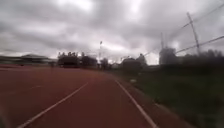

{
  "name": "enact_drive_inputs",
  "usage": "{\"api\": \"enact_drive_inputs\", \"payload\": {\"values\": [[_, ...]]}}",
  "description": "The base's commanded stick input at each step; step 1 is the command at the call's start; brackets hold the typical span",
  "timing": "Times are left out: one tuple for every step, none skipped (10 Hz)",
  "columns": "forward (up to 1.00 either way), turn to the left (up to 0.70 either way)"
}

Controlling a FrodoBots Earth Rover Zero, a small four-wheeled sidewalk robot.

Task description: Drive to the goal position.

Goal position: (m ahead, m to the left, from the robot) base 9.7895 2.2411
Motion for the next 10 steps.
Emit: {"api": "enact_drive_inputs", "payload": {"values": [[0.70,0.00],[0.70,0.00],[0.70,0.00],[0.70,0.00],[0.70,0.00],[0.70,0.00],[0.70,0.00],[0.70,-0.08],[0.70,-0.16],[0.70,-0.06]]}}
